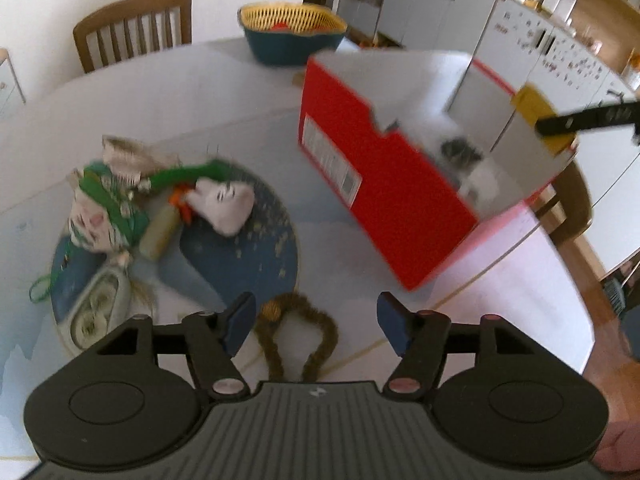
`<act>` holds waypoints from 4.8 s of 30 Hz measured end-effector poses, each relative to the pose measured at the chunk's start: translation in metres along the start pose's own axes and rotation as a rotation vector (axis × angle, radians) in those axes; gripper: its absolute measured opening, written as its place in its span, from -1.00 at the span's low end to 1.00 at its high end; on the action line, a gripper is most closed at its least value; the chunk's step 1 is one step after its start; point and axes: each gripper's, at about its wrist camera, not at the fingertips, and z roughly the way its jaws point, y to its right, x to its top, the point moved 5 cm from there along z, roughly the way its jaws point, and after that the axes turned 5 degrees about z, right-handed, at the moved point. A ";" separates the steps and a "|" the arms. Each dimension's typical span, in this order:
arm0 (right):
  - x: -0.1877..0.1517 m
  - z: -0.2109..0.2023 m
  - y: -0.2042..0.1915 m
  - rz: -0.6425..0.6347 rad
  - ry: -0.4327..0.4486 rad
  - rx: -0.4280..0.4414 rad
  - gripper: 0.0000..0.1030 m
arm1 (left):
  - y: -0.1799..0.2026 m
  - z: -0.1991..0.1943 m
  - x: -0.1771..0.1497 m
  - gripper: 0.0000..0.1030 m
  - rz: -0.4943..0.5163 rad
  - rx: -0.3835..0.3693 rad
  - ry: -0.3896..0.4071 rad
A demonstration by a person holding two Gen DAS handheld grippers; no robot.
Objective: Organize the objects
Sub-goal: 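Carry the bracelet and yellow box over the red shoebox with both tools, then lower and release the bracelet with the left tool while the right tool releases the yellow box, then return both tools to the clutter on the mat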
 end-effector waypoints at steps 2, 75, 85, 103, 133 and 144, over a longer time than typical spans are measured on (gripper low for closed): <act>0.001 0.002 0.001 -0.003 -0.003 0.004 -0.45 | 0.000 0.008 -0.008 0.29 -0.003 0.006 -0.023; 0.002 0.059 -0.001 -0.087 -0.106 0.068 -0.45 | 0.118 0.082 0.200 -0.74 0.309 -0.059 0.110; -0.011 0.084 -0.017 -0.184 -0.204 0.078 -0.46 | 0.121 0.141 0.199 -0.74 0.323 -0.065 -0.030; -0.022 0.097 -0.021 -0.212 -0.260 0.074 -0.37 | 0.113 0.173 0.189 -0.73 0.264 -0.077 -0.200; 0.005 0.021 0.006 -0.016 -0.069 0.057 0.16 | 0.100 0.074 0.179 0.04 0.279 -0.132 0.007; 0.000 -0.019 -0.020 0.040 0.028 0.075 0.36 | 0.078 -0.002 0.147 0.31 0.245 -0.153 0.150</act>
